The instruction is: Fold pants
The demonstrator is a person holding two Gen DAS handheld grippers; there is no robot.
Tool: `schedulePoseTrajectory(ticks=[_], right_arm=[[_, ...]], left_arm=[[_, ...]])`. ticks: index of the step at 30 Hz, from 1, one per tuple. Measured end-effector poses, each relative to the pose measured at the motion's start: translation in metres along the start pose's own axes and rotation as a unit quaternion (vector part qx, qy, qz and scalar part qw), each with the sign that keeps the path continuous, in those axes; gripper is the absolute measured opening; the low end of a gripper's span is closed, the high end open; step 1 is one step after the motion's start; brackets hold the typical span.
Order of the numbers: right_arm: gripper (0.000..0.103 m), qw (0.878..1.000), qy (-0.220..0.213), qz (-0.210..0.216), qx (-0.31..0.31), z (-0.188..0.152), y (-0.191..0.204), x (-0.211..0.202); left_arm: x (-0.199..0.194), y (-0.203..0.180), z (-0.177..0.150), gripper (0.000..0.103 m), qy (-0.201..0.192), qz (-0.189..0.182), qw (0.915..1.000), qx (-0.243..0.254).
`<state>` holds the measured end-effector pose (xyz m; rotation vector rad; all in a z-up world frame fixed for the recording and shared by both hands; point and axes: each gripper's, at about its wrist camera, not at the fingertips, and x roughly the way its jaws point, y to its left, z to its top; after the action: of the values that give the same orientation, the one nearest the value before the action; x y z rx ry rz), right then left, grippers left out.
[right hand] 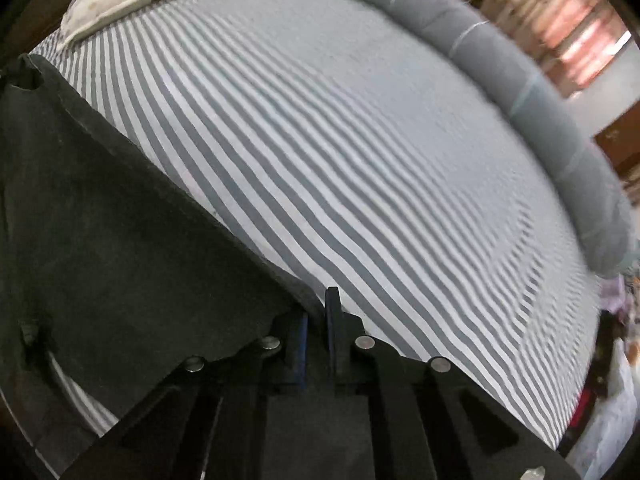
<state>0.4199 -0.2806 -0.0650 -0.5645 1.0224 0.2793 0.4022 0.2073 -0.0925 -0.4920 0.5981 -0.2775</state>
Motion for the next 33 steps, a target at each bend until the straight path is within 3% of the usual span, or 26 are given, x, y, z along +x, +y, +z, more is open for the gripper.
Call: schedulePoseTrajectory(ticks=[6,13,19,24,33], right_arm=[[0.004,0.997,-0.001,-0.072,0.018,-0.046,0.033,-0.061],[0.003,0.993,-0.007,-0.086,0.08,-0.117,0.087,-0.113],[0.002,0.99,-0.004,-0.067,0.123,-0.178,0.14,-0.145],[0.002,0.989,0.016,-0.031,0.146,-0.219,0.179,-0.145],[0.006,0.982,0.059,-0.01,0.177,-0.248,0.202,-0.1]], left_arm=[[-0.03,-0.016,-0.001,0.006,0.012,0.0,0.999,0.042],[-0.082,-0.03,-0.024,0.006,0.041,-0.015,0.9942,0.098],[-0.118,-0.028,-0.055,0.006,0.082,-0.015,0.9873,0.136],[-0.137,-0.021,-0.095,0.006,0.116,0.011,0.9795,0.164],[-0.137,-0.004,-0.143,0.008,0.175,0.057,0.9731,0.139]])
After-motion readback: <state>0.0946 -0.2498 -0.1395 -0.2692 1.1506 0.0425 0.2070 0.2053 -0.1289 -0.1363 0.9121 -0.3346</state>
